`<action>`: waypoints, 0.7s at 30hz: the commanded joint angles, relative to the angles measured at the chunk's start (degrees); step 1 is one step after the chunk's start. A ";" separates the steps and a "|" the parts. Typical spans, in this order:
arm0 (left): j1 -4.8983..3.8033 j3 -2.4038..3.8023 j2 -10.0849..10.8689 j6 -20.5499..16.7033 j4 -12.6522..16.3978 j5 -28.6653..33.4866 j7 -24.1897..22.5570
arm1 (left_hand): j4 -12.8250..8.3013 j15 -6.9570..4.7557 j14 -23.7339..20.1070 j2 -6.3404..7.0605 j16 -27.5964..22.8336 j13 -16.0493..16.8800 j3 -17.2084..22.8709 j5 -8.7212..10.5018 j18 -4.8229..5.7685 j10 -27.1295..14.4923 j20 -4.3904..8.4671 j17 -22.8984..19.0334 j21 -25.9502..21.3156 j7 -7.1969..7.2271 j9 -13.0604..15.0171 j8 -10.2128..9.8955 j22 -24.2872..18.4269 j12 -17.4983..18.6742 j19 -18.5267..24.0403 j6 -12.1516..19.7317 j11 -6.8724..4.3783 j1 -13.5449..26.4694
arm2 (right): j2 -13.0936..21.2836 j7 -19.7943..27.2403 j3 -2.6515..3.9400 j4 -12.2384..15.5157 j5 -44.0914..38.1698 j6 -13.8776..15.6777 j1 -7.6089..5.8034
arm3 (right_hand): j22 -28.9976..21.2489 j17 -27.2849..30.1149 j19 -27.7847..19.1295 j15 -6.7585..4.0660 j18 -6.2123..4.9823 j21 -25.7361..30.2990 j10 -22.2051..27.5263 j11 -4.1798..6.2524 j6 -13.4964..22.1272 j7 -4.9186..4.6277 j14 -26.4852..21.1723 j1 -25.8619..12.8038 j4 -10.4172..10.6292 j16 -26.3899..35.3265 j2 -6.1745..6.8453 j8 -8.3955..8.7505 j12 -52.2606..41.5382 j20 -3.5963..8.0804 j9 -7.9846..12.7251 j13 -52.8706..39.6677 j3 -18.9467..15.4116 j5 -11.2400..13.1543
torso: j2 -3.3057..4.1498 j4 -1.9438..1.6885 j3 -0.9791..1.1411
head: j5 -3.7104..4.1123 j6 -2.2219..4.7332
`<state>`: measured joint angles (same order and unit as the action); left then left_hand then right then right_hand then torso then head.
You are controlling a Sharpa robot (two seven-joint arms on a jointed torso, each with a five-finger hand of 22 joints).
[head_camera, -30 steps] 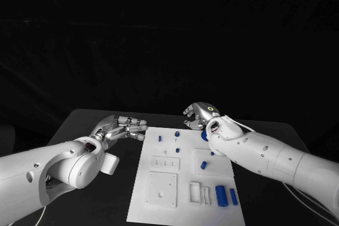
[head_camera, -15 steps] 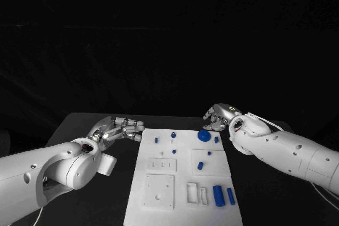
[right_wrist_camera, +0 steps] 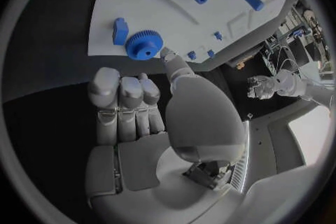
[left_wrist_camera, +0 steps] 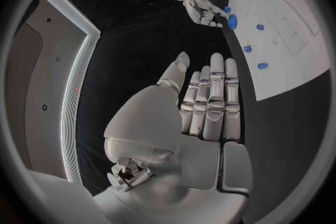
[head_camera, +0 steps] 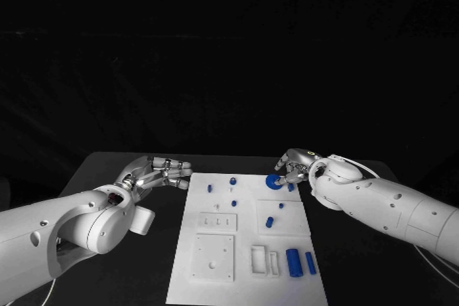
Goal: Assemble the parts on the task board
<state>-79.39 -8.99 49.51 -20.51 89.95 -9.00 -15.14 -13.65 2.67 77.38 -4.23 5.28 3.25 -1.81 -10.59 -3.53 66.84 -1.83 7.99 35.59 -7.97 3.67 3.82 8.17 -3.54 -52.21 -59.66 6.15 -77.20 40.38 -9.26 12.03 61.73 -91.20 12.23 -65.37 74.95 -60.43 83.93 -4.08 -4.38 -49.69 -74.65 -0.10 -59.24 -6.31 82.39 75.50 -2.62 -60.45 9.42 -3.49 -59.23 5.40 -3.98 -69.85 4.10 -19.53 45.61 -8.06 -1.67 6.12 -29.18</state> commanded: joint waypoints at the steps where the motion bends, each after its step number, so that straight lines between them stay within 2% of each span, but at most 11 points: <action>1: -0.05 0.05 -0.21 1.11 -0.05 0.04 -0.61 | -0.06 0.19 -0.22 -0.42 0.03 0.09 -0.29 0.26 0.32 -0.45 0.08 -0.03 0.20 -0.02 0.01 -0.15 -0.05 0.16 0.08 0.27 -0.05 -0.01 | -0.67 1.09 0.02 -0.91 0.58 -2.58 0.17 | 6.20 -0.68 2.26 0.13 -0.84 -0.41 -0.17 0.05 0.38 0.08 0.48 0.50 0.02 0.28 -0.09 -0.14 -0.09 -0.39 -0.03 -0.04 0.13 -0.10 | -0.08 -0.12 -0.13 | 0.03 -0.05; 5: -0.05 0.04 -0.32 1.18 -0.14 0.03 -0.61 | -0.06 0.19 -0.22 -0.42 0.03 0.09 -0.29 0.26 0.32 -0.45 0.08 -0.03 0.20 -0.02 0.01 -0.15 -0.05 0.16 0.08 0.27 -0.05 -0.01 | -1.53 1.25 0.02 -2.22 0.43 -2.53 0.35 | 6.29 -1.13 2.29 0.11 -0.79 -0.91 -0.35 0.08 0.09 0.13 0.60 0.45 -0.14 0.19 -0.19 -0.13 -0.36 -0.37 -0.03 -0.18 0.48 -0.19 | -0.14 -0.16 -0.23 | 0.00 -0.15; 8: -0.05 0.04 -0.35 1.22 -0.18 0.02 -0.59 | -0.06 0.19 -0.22 -0.42 0.03 0.09 -0.29 0.26 0.32 -0.45 0.08 -0.03 0.20 -0.02 0.01 -0.15 -0.05 0.16 0.08 0.27 -0.05 -0.01 | -2.05 1.38 0.02 -2.98 0.36 -2.38 0.49 | 6.34 -1.72 2.19 0.09 -0.76 -1.44 -0.39 0.11 -0.09 0.16 0.68 0.30 -0.48 0.25 -0.25 -0.12 -0.53 -0.35 -0.02 -0.31 1.05 -0.02 | -0.11 -0.33 -0.19 | 0.07 -0.29; 13: -0.05 0.04 -0.34 1.26 -0.22 -0.01 -0.57 | -0.06 0.19 -0.22 -0.42 0.03 0.09 -0.29 0.26 0.32 -0.45 0.08 -0.03 0.20 -0.02 0.01 -0.15 -0.05 0.16 0.08 0.27 -0.05 -0.01 | -2.51 1.47 0.02 -3.64 0.30 -1.95 0.59 | 6.38 -2.03 2.16 0.08 -0.73 -1.79 -0.43 0.12 -0.26 0.18 0.76 0.27 -0.67 0.23 -0.40 -0.13 -0.61 -0.35 -0.02 -0.36 1.53 0.22 | -0.12 -0.15 -0.12 | -0.08 -0.33; 21: -0.05 0.04 -0.30 1.57 -0.28 -0.14 -0.34 | -0.06 0.19 -0.22 -0.42 0.03 0.09 -0.29 0.26 0.32 -0.45 0.08 -0.03 0.20 -0.02 0.01 -0.15 -0.05 0.16 0.08 0.27 -0.05 -0.01 | -2.96 1.16 0.02 -4.47 0.29 -1.32 0.63 | 6.45 -2.47 2.10 0.04 -0.68 -2.36 -0.46 0.20 -0.66 0.25 0.86 -0.08 -0.85 0.28 -0.51 -0.13 -0.57 -0.31 -0.02 -0.34 2.43 0.13 | -0.14 -0.12 -0.12 | -0.13 -0.02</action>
<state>-79.38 -8.99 49.29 -20.03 89.61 -9.03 -15.13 -13.65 2.67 77.38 -4.23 5.28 3.24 -1.81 -10.59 -3.53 66.85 -1.83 7.99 35.59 -7.97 3.67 3.82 8.18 -3.54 -52.21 -59.66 6.15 -77.20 37.56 -8.47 12.03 57.32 -90.78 11.02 -64.77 74.93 -62.90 83.93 -4.10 -4.35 -51.85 -74.86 0.10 -59.48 -6.06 82.81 75.51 -3.57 -60.45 9.43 -3.49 -59.44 5.41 -3.97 -70.16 6.39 -19.53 45.48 -8.20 -1.79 5.99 -29.28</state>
